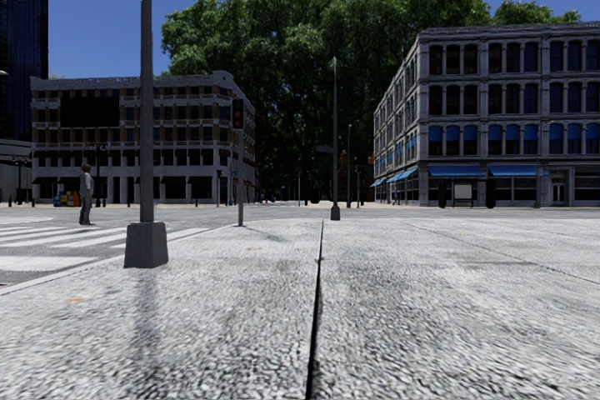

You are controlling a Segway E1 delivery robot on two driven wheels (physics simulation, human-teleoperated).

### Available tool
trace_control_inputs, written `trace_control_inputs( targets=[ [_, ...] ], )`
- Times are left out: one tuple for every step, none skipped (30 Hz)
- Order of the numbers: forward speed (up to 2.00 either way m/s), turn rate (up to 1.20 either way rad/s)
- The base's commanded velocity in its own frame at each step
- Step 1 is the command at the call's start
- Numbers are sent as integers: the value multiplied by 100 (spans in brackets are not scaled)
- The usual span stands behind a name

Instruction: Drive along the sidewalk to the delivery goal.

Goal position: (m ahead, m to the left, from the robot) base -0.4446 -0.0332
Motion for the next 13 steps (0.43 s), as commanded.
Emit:
trace_control_inputs(
  targets=[
    [0,0],
    [0,0],
    [0,0],
    [0,0],
    [0,0],
    [0,0],
    [0,0],
    [0,0],
    [0,0],
    [0,0],
    [0,0],
    [0,0],
    [0,0]
  ],
)
